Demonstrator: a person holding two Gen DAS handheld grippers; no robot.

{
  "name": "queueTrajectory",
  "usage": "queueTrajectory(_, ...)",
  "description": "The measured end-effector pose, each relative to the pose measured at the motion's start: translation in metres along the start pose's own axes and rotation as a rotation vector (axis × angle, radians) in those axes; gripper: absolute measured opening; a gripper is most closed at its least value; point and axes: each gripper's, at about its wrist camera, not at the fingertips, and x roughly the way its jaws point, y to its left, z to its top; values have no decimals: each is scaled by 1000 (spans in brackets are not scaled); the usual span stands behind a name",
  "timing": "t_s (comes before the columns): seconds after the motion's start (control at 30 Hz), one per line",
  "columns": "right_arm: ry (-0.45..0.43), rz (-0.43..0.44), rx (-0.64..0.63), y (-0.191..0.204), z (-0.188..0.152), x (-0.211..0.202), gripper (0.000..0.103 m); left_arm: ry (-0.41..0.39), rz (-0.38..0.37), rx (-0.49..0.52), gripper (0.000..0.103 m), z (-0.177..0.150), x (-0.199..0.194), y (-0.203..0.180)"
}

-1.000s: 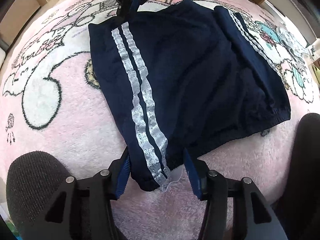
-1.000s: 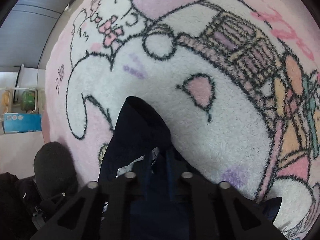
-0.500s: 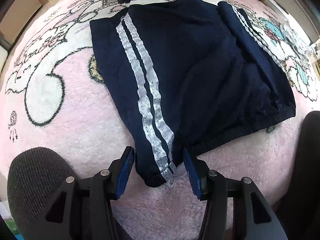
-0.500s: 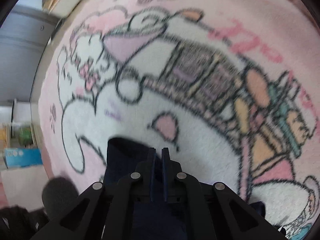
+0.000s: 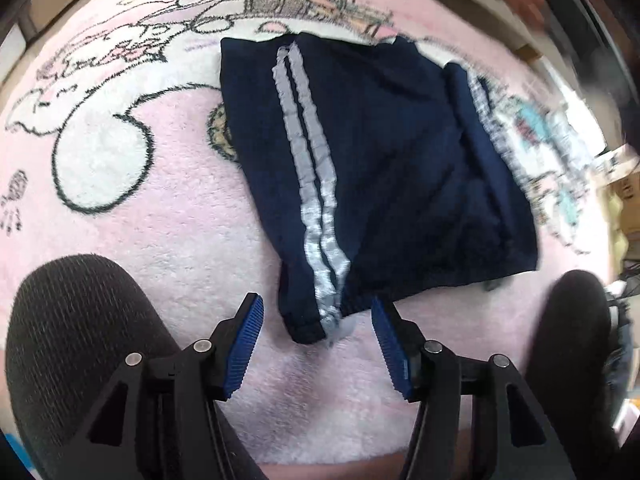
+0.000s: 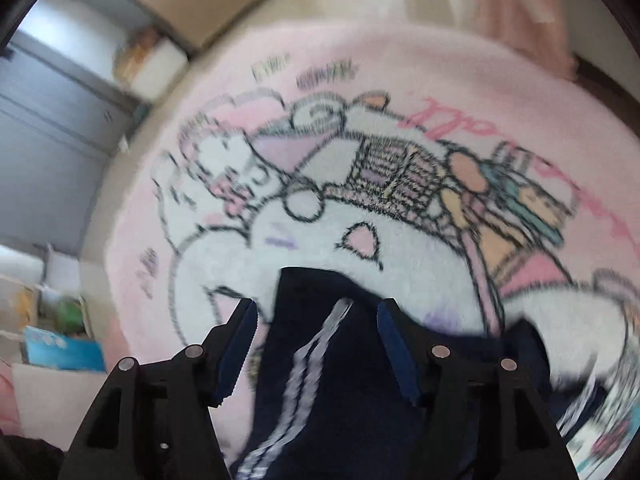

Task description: Fold clothes

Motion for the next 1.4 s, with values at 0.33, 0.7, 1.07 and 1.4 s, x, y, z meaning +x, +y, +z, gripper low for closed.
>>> queueTrajectory(0.33,-193,9,268,-43,-93,-64,74,-41,-105,-35,55,0,-14,18)
queueTrajectory(0.7,-355,165,696,-96,-197,-93,76,-76,-376,-122,77,59,-46,39)
queueTrajectory(1.07,-468,435,922,-47,-270,-38,76,-10,-417,-76,78,178,4,82)
queueTrajectory(1.4,-258,254,749,26,-272,22,76,14,-300,20,78,225,21,94)
